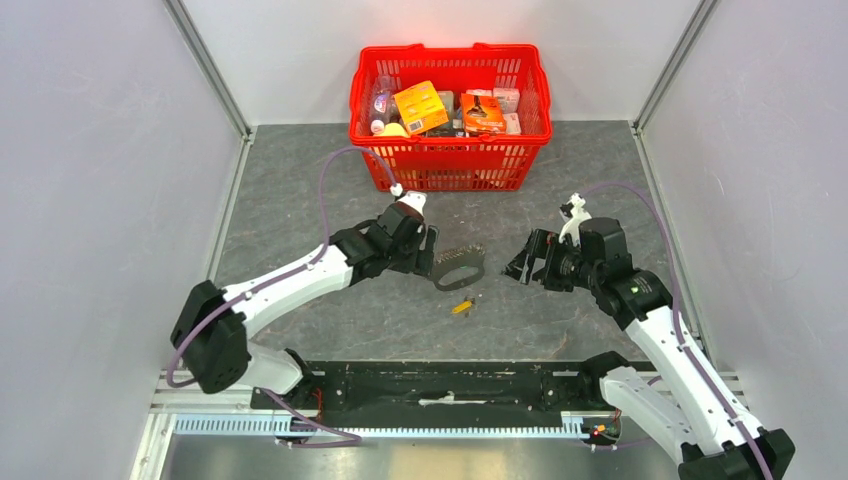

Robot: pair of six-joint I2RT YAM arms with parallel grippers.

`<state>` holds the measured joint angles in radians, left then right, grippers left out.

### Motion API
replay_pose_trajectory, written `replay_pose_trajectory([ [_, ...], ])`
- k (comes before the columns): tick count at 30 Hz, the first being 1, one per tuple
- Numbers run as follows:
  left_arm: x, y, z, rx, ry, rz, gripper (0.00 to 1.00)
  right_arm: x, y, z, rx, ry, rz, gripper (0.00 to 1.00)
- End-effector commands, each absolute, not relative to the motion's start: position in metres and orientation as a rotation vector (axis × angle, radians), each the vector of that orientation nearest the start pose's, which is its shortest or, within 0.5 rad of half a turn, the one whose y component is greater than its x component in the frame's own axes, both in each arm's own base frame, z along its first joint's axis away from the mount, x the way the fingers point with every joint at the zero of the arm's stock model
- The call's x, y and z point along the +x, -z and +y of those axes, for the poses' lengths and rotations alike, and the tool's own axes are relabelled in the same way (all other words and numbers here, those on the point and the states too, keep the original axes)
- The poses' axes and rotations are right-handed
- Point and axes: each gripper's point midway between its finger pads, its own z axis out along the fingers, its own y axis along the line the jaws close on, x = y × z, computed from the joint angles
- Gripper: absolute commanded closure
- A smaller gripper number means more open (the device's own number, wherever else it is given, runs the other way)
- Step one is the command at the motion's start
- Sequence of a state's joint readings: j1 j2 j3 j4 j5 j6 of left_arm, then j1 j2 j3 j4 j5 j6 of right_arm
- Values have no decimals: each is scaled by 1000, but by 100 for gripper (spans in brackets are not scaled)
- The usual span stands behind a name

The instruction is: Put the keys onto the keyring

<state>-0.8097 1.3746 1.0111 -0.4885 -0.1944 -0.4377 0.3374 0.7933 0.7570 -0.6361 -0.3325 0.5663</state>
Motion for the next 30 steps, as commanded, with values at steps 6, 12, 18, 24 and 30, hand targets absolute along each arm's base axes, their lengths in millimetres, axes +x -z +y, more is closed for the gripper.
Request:
replay_pose_trajectory([
  [6,279,-95,-257,237,260,2445,29,202,-192,159,82,-880,2270,1],
  [12,274,-74,-265,245,286,2505,47,201,-190,160,77,-880,2279,1],
  [18,263,-57,-272,276,283,2550,55,202,-188,162,80,-885,2281,1],
  [24,261,-47,-275,286,284,2565,56,202,-187,164,78,-890,2285,1],
  [30,261,-38,-276,299,272,2579,62,200,-188,164,76,-896,2282,1],
])
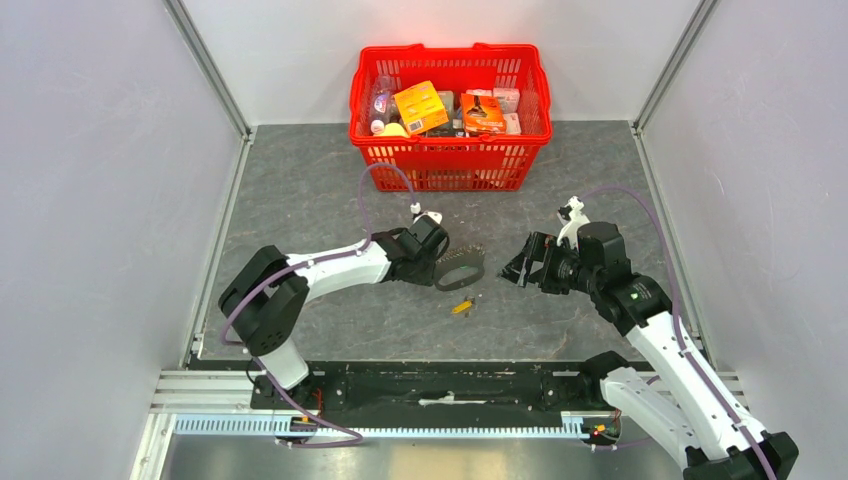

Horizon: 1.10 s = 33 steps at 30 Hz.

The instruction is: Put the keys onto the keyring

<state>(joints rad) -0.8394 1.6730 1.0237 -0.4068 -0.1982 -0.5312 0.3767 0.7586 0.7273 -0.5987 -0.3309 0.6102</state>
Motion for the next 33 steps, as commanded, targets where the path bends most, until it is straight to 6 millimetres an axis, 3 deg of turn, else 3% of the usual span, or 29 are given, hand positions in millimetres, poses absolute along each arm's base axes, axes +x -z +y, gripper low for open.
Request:
replay_pose_trajectory([
  [1,261,-37,-276,300,266,2581,62,199,-188,164,77,-896,2284,1],
  [33,273,-28,-269,313,165,2563,79,193,-198,167,74,-925,2263,4],
])
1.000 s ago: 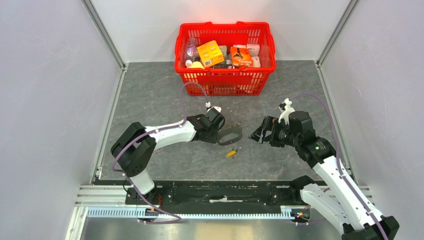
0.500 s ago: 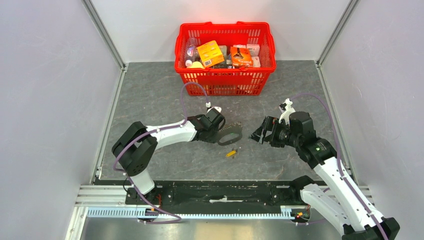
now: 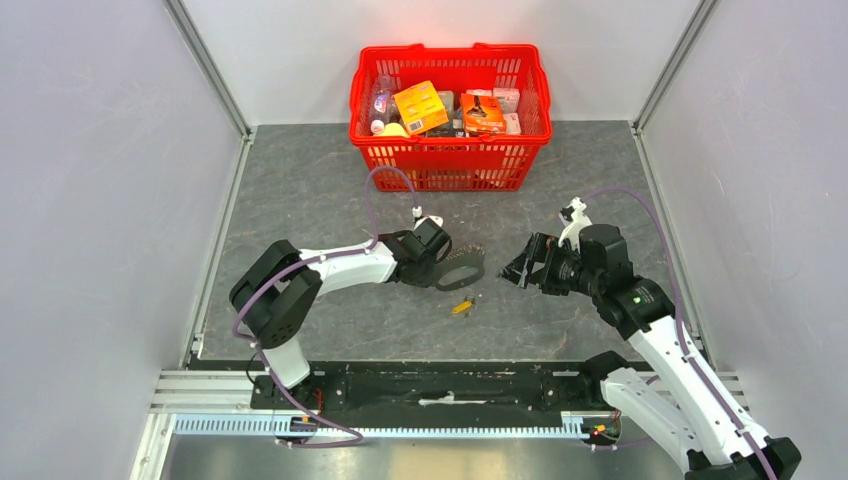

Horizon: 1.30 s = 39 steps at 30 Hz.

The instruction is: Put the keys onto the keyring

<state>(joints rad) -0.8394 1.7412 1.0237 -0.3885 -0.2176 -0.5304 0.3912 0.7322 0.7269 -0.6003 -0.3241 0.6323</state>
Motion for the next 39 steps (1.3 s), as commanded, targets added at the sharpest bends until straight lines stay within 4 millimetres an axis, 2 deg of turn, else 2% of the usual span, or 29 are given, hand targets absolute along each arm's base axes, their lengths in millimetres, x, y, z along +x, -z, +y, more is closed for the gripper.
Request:
replay_pose_trajectory([
  [1,273,-27,-269,314,162,2563,81,192,-198,167,74,-924,2264,4],
  [8,275,-29,-269,312,157,2553,83,191,-197,167,73,-931,2266,4],
  [16,278,-33,-277,320,189,2542,76,191,-197,168,68,-932,2267,4],
  [23,281,-30,-278,323,178,2547,76,190,-198,169,65,-935,2264,4],
  [27,282,-27,-279,325,170,2551,80,189,-197,168,65,-934,2268,4],
  [35,283,-34,-274,313,151,2535,98,188,-195,169,66,-935,2272,4],
  [39,280,-45,-272,366,169,2508,98,188,-194,172,60,-950,2279,4],
])
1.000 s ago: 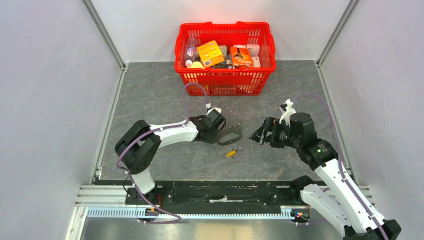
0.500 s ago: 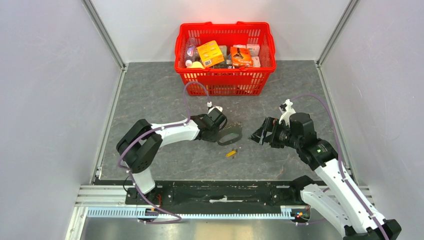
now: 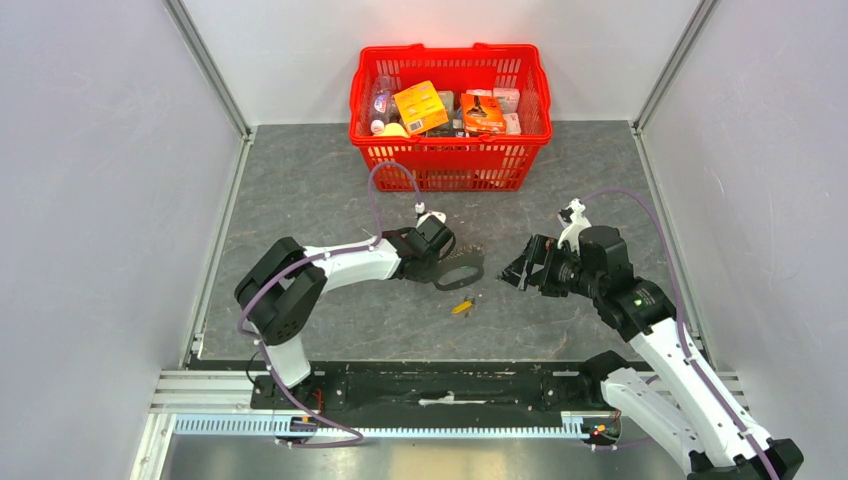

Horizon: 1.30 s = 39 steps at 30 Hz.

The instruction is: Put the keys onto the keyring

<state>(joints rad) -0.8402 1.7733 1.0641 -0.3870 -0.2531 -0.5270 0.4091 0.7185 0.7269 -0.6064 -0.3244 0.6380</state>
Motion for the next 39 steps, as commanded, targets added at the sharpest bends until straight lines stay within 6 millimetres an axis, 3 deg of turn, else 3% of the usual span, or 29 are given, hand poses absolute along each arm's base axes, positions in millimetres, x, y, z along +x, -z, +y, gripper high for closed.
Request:
replay_pose_trajectory([
  [1,280,-49,-270,383,166,2502,98,188,-194,173,57,-954,2284,4],
  [9,266,-106,-272,507,329,2371,98,183,-202,176,-13,-961,2288,4],
  [24,217,-248,-284,784,728,1974,98,176,-257,191,-254,-986,2212,3],
  [31,163,-307,-288,977,982,1803,98,169,-286,211,-385,-1049,2168,3],
  [39,113,-335,-285,1122,1205,1655,98,144,-322,222,-592,-1122,2073,4],
])
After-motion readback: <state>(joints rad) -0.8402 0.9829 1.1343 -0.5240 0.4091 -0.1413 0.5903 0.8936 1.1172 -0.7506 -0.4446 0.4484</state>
